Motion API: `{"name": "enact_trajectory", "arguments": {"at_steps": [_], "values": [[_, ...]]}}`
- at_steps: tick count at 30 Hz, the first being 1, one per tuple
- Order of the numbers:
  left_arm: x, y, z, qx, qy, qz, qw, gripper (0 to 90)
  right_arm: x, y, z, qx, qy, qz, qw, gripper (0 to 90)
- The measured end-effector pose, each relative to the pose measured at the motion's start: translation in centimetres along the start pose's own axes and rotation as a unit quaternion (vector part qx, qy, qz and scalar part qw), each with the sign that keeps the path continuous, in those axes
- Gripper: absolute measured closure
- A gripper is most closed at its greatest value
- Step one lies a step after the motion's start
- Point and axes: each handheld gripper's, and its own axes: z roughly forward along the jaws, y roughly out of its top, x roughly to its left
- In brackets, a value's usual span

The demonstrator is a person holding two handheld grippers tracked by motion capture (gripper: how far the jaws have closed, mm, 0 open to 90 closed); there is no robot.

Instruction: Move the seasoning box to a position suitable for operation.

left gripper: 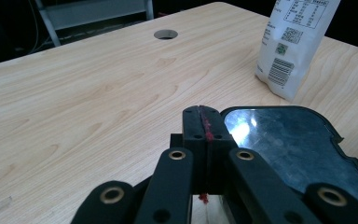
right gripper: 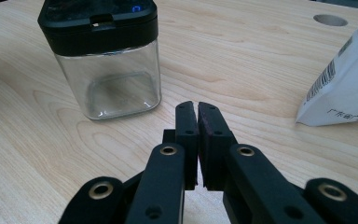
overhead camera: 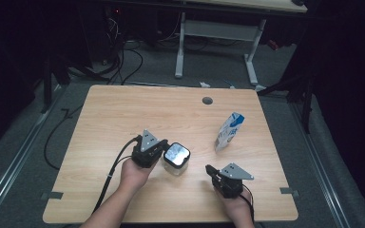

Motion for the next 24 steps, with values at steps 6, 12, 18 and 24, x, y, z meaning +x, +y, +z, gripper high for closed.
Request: {"name": "enact_trajectory", "arguments": {"at_steps": [6, 12, 18, 24], "values": [[0.0, -0.3, 0.0, -0.011, 0.001, 0.000, 0.9999, 90.0, 0.1, 0.0, 0.0, -0.003, 0.001, -0.001, 1.0000, 87.2], [0.0, -0.6, 0.0, -0.020, 0.001, -0.001, 0.9998, 90.0, 0.4, 0.1, 0.1, -0.003, 0.002, -0.005, 1.0000, 87.2], [0.0, -0.8, 0.0, -0.026, 0.002, -0.001, 0.9997, 90.0, 1.0, 0.3, 0.3, -0.005, 0.009, -0.013, 0.9999, 87.2], [0.5, -1.2, -0.1, -0.034, 0.000, -0.015, 0.9993, 90.0, 1.9, 0.6, 0.6, -0.004, 0.011, -0.027, 0.9996, 87.2]]}}
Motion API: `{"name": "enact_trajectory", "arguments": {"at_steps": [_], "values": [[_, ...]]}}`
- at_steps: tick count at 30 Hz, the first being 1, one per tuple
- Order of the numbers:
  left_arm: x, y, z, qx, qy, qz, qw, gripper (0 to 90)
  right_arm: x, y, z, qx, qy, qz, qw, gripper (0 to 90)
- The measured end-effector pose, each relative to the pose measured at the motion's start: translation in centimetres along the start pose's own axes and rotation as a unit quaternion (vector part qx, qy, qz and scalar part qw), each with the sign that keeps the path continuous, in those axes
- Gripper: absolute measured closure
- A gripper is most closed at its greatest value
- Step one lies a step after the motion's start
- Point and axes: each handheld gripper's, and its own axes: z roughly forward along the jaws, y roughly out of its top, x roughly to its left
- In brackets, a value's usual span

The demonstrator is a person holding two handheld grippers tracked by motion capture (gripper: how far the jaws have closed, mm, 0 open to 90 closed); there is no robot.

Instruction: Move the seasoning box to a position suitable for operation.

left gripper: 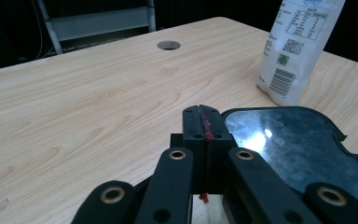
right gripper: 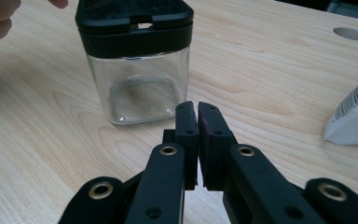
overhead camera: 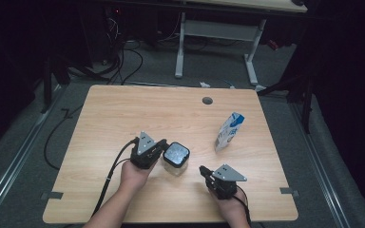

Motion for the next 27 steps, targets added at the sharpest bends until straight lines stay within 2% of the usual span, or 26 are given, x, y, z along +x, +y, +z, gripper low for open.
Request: {"name": "enact_trajectory", "arguments": {"at_steps": [10, 13, 27], "values": [[0.7, -0.3, 0.0, -0.007, -0.009, -0.016, 0.9998, 90.0, 0.5, 1.2, 0.7, -0.008, -0.004, -0.007, 0.9999, 87.2], [0.4, -0.3, 0.0, -0.011, -0.013, -0.011, 0.9998, 90.0, 0.8, 1.6, 1.0, -0.007, -0.004, -0.011, 0.9999, 87.2], [0.3, -0.3, 0.1, -0.015, -0.017, -0.019, 0.9996, 90.0, 1.2, 2.3, 1.4, -0.012, 0.000, -0.018, 0.9998, 87.3]]}}
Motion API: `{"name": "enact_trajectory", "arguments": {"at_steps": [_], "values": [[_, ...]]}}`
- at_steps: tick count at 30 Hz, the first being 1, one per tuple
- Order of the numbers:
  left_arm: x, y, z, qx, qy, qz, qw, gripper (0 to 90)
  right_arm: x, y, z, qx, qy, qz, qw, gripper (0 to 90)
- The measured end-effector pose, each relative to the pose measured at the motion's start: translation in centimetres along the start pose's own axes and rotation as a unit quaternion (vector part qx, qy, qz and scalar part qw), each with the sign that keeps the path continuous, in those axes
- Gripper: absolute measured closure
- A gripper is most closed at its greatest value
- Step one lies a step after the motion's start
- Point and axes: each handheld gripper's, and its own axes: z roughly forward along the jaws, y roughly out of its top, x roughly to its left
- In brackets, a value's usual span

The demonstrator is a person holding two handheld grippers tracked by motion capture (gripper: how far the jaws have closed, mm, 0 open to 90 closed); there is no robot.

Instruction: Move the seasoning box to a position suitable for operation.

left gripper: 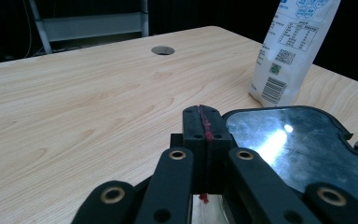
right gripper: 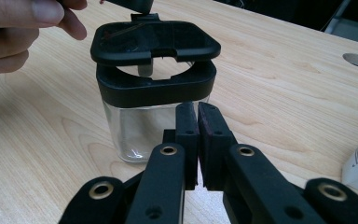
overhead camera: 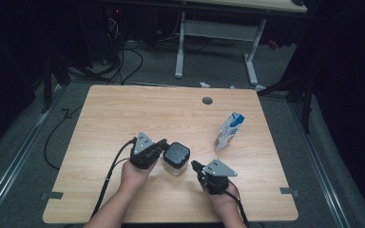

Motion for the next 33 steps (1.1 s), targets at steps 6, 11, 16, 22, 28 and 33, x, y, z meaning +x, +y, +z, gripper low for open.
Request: {"name": "enact_trajectory", "arguments": {"at_steps": [6, 11, 16, 22, 28, 33], "values": [[0.0, 0.0, 0.0, 0.000, -0.001, -0.005, 1.0000, 90.0, -0.2, 0.2, 0.0, -0.002, 0.001, 0.003, 1.0000, 87.4], [0.0, 0.1, 0.0, 0.002, -0.001, -0.003, 1.0000, 90.0, -0.2, 0.7, 0.2, -0.006, 0.000, 0.004, 1.0000, 87.6], [0.0, 0.1, 0.0, 0.003, -0.002, -0.004, 1.0000, 90.0, -0.3, 1.4, 0.5, -0.013, 0.000, 0.005, 0.9999, 87.6], [0.1, 0.1, 0.0, 0.004, -0.002, -0.005, 1.0000, 90.0, -0.3, 1.6, 0.7, -0.013, 0.001, 0.006, 0.9999, 87.6], [0.2, 0.0, 0.0, 0.004, 0.002, -0.005, 1.0000, 90.0, -0.3, 1.7, 0.8, -0.017, 0.002, 0.005, 0.9998, 87.6], [0.2, 0.0, -0.1, 0.004, 0.001, -0.005, 1.0000, 90.0, -0.3, 2.0, 1.0, -0.018, 0.007, 0.005, 0.9998, 89.7]]}}
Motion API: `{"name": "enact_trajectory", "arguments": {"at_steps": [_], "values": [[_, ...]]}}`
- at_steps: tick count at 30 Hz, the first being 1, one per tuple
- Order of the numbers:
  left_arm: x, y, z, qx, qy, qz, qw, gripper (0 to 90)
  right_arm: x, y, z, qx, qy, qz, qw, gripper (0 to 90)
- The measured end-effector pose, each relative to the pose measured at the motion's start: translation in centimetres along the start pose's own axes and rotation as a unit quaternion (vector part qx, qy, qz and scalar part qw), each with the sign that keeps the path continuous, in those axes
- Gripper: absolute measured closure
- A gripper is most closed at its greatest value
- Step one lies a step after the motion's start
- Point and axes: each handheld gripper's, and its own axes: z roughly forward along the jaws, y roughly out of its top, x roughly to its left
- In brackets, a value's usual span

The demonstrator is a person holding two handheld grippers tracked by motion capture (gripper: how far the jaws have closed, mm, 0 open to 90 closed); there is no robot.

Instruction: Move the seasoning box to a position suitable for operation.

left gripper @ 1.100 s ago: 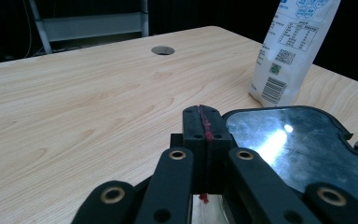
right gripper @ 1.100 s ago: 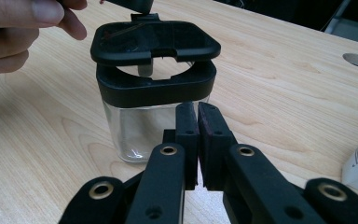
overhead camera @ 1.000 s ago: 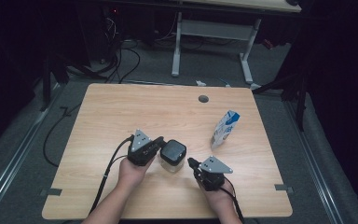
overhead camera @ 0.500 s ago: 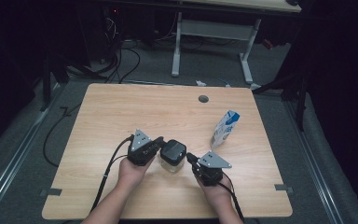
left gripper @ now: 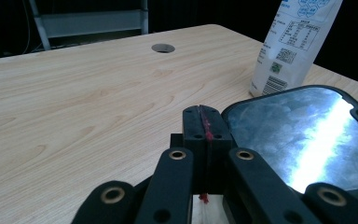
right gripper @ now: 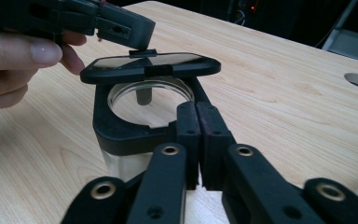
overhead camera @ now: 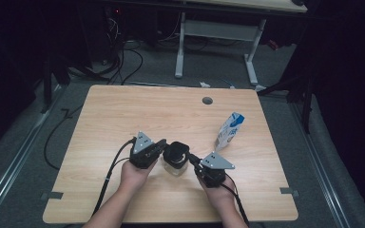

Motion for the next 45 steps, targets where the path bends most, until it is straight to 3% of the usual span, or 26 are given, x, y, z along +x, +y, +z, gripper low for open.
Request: {"name": "enact_trajectory", "arguments": {"at_steps": [8, 11, 14, 16, 19, 23, 28, 37, 45], "values": [[0.0, 0.0, 0.0, 0.001, -0.004, 0.000, 1.0000, 90.0, 0.2, 0.7, 0.5, -0.005, 0.006, -0.002, 1.0000, 90.0], [0.1, 0.1, -0.3, 0.007, 0.007, 0.002, 0.9999, 90.0, 0.3, 1.0, 0.6, -0.008, 0.007, -0.002, 0.9999, 90.0], [0.4, -0.1, -1.1, 0.002, 0.008, -0.001, 1.0000, 89.7, 0.3, 1.3, 0.5, -0.009, 0.007, -0.003, 0.9999, 89.9], [0.6, -0.4, -2.0, 0.004, 0.012, -0.001, 0.9999, 83.0, 0.3, 1.5, 0.5, -0.008, 0.006, -0.004, 0.9999, 90.0], [0.4, -1.2, -3.2, 0.013, 0.008, 0.007, 0.9999, 80.5, 0.3, 1.6, 0.4, -0.009, 0.009, -0.003, 0.9999, 89.9], [-0.2, -2.6, -4.4, 0.021, -0.003, 0.000, 0.9998, 77.3, 0.4, 1.9, 0.4, -0.013, 0.009, -0.004, 0.9999, 89.9], [-1.4, -3.5, -4.7, 0.023, -0.025, 0.005, 0.9994, 80.3, 0.6, 2.2, 0.4, -0.015, 0.010, -0.005, 0.9998, 89.9], [-4.0, -2.6, -4.2, 0.008, -0.049, 0.009, 0.9987, 81.6, 0.7, 2.8, 0.2, -0.023, 0.011, -0.006, 0.9996, 89.9], [-5.1, -2.1, -2.9, 0.002, -0.039, 0.010, 0.9992, 84.9, 0.8, 2.8, 0.3, -0.024, 0.014, -0.005, 0.9996, 89.9]]}}
